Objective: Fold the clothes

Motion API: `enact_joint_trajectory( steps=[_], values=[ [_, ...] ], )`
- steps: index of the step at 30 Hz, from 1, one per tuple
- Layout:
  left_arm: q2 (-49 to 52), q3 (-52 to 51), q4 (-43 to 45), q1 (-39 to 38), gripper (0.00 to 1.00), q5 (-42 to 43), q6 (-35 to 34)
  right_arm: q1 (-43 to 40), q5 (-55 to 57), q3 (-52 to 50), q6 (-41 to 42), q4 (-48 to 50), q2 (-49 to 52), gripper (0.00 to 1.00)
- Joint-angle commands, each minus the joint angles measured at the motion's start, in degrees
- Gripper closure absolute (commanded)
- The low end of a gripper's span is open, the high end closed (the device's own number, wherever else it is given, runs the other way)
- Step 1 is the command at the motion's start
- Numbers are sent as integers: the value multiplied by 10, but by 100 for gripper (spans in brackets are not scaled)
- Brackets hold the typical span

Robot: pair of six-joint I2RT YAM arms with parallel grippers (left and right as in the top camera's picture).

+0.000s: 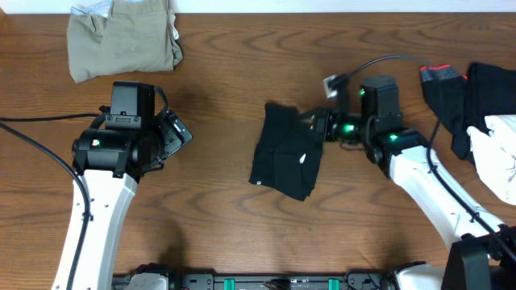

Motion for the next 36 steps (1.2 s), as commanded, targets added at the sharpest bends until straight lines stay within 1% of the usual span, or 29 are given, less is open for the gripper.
enact_joint_trajectory(
  steps=[1, 4, 9, 13, 14, 17, 19, 22, 25, 31, 34, 36],
  values=[
    [1, -5, -2, 3, 2, -4, -7, 37, -26, -22, -48, -5, 31, 78],
    [1, -5, -2, 3, 2, -4, -7, 68, -29, -35, -47, 22, 73, 80],
    [1, -5, -2, 3, 2, -4, -7, 106, -32, -40, -41, 58, 165, 80],
    [1, -5, -5, 3, 2, -4, -7, 96, -34, -40, -40, 73, 247, 79],
    [1, -5, -6, 3, 2, -4, -7, 89, -49, -40, -41, 79, 269, 79],
    [1, -5, -6, 3, 2, -4, -7, 72, -113, -40, -42, 107, 315, 86],
    [1, -5, -6, 3, 2, -4, -7, 60, -152, -40, -41, 125, 323, 88],
    [1, -5, -6, 3, 2, -4, -7, 42, -198, -38, -39, 138, 305, 89],
    [1, -5, -6, 3, 2, -5, -7, 21, -217, -38, -18, 134, 253, 89],
    [1, -5, -6, 3, 2, -5, -7, -22, -235, -35, 27, 137, 118, 81],
    [1, -5, -6, 3, 2, -5, -7, -30, -233, -35, 39, 136, 79, 79],
    [1, -5, -5, 3, 2, -5, -7, -20, -233, -35, 38, 134, 73, 79]
  ],
)
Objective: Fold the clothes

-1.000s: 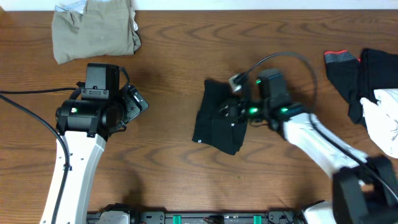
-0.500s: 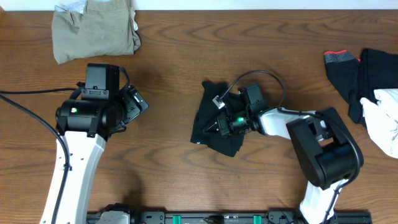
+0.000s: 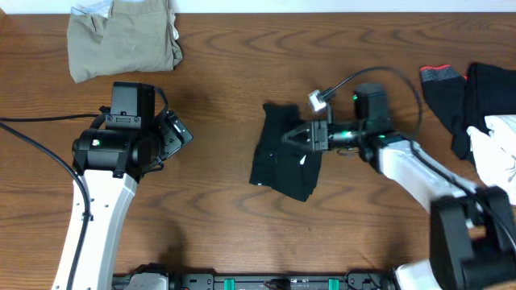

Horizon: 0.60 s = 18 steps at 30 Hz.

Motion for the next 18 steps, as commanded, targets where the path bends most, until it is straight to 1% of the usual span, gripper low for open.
enact_joint_trajectory(
  steps=[1, 7, 11, 15, 18],
  values=[
    [1, -5, -3, 3, 2, -5, -7, 13, -11, 1, 18, -6, -6, 80],
    [1, -5, -3, 3, 2, -5, -7, 83, 29, 1, 14, -2, 57, 90],
    [1, -5, -3, 3, 2, -4, -7, 117, 47, 1, 16, 19, 133, 98],
    [1, -5, -3, 3, 2, -4, -8, 130, 70, 1, 45, 57, 219, 99],
    [1, -5, -3, 3, 2, -4, -7, 129, 93, 1, 51, 56, 248, 99]
  ],
)
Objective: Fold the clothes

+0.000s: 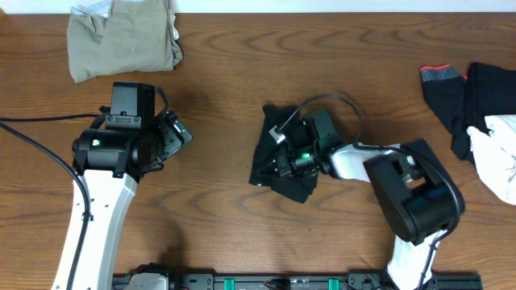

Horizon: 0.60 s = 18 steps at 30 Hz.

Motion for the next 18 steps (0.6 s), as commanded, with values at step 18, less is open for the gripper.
enact_joint_trajectory(
  steps=[18],
  values=[
    [1, -5, -2, 3, 2, -5, -7, -48, 20, 5, 67, -47, -186, 99]
  ],
)
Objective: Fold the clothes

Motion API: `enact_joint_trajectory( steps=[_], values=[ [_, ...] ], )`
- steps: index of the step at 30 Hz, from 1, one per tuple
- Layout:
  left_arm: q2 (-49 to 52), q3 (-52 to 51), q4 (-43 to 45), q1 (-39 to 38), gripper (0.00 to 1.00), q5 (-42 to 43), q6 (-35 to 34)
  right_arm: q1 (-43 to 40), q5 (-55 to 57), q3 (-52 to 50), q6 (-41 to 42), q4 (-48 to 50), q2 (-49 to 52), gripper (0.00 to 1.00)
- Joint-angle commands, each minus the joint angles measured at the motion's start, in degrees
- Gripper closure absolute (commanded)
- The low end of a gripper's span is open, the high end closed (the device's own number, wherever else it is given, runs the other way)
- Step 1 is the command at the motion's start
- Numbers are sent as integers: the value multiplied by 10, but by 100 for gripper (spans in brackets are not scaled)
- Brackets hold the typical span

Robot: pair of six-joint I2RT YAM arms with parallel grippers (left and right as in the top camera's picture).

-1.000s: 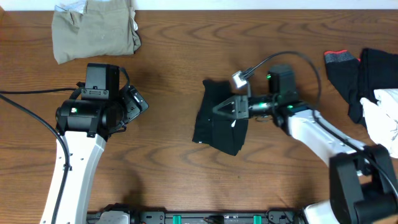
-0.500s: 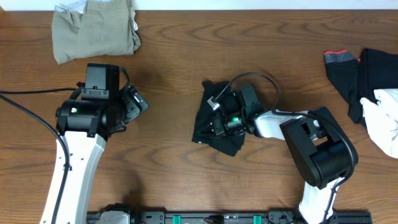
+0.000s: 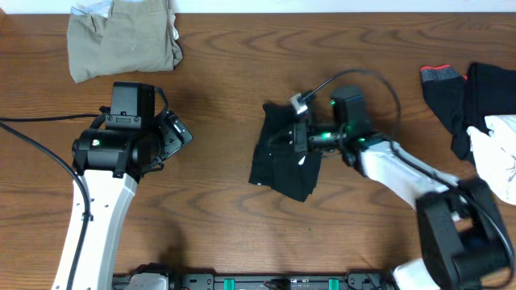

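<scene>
A black garment (image 3: 278,165) lies folded into a rough rectangle at the middle of the table. My right gripper (image 3: 294,138) reaches in from the right, low over the garment's upper right part. Its fingers are dark against the black cloth, so their state does not show. My left gripper (image 3: 177,131) hangs over bare wood to the left of the garment, apart from it, fingers spread with nothing in them.
A folded khaki garment (image 3: 121,40) rests at the back left. At the right edge is a pile of black clothes (image 3: 476,101), a white cloth (image 3: 500,153) and a dark piece with red trim (image 3: 442,76). The right arm's cable loops above the garment.
My right gripper has drawn back to the right and up, from the middle of the black garment to its upper right part. The garment and the left arm are unchanged.
My right gripper stood at the black garment's right edge. Then it reached over the right part, then lay deep over the garment's middle. Now it is back over the upper right. The garment kept its folded shape and the left arm never moved.
</scene>
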Motion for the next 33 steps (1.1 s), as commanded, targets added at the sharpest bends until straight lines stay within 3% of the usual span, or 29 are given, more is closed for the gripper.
enact_joint_trajectory(
  steps=[1, 7, 20, 25, 33],
  values=[
    [1, -5, -3, 3, 2, -5, -7, 18, -10, 1, -8, -38, 1, 99],
    [1, -5, -3, 3, 2, -5, -7, 83, 35, 0, -63, -107, 46, 98],
    [1, -5, -3, 3, 2, -4, -8, 95, 31, 0, -49, -36, 204, 99],
    [1, -5, -3, 3, 2, -5, -7, 76, -7, 2, -49, -34, 152, 99],
    [1, -5, -3, 3, 2, -5, -7, 0, 1, 29, -29, -34, -24, 94]
  ],
)
